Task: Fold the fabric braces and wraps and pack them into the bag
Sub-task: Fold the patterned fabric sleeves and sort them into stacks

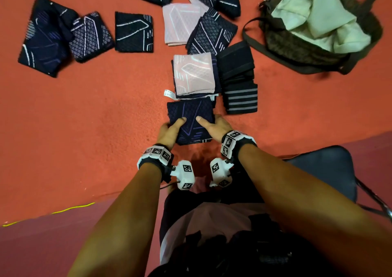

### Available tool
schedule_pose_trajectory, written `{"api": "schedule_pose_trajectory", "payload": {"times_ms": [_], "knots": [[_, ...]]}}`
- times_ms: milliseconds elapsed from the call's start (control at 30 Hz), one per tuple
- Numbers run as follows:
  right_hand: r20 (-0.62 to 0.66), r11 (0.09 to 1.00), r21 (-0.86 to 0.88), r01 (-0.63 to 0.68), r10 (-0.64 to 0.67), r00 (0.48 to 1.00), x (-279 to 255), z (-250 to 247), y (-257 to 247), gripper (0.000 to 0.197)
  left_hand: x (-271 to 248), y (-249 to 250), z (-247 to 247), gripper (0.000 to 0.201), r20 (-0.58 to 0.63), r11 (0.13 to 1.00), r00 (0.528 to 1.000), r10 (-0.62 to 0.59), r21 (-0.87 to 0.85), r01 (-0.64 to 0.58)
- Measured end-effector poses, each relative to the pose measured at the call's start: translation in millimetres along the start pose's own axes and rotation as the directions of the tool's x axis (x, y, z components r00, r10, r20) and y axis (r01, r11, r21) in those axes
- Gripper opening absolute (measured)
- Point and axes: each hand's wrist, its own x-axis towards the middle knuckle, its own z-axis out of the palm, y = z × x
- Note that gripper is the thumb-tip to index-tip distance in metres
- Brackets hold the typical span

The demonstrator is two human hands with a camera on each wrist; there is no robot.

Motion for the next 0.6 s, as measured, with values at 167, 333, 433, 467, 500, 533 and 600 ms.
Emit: {"api": "schedule_pose_trajectory", "payload": {"times_ms": [167,333,433,467,500,533,600], "knots": [[0.045,0.996,0.091,0.014,-0.018,0.999,-2.6,4.2,0.0,0.06,-1.5,-1.3,-3.4,0.032,0.038,0.994,0.999,-0.027,-0.105,0.031],[0.088,0.987,0.161,-0.014,0.0,0.996,-9.1,17.9,-10.4,0.078,-4.6,-6.2,-25.4,0.041,0.072,0.979,0.996,-0.053,-0.194,0.066],[0.092,0.992,0.125,-0.007,-0.005,0.996,-11.9,33.0,-21.4,0.079,-7.4,-7.1,-42.7,0.065,0.038,0.974,0.999,-0.033,-0.221,0.04],[0.104,0.993,0.116,0.006,-0.018,0.994,-13.0,38.5,-26.3,0.079,-7.5,-6.4,-49.2,0.068,0.027,0.974,0.999,-0.026,-0.225,0.032],[0.117,0.992,0.123,0.016,-0.031,0.993,-12.5,44.7,-30.8,0.078,-7.7,-5.2,-55.8,0.07,0.019,0.973,1.0,-0.019,-0.232,0.023],[0.137,0.99,0.141,0.026,-0.045,0.989,-14.9,49.4,-38.8,0.073,-7.3,-3.4,-62.1,0.07,0.005,0.971,1.0,-0.016,-0.239,0.017],[0.159,0.989,0.142,0.041,-0.064,0.985,-16.7,57.6,-52.4,0.057,-5.8,2.0,-74.7,0.072,-0.016,0.971,1.0,-0.012,-0.237,0.008]]}}
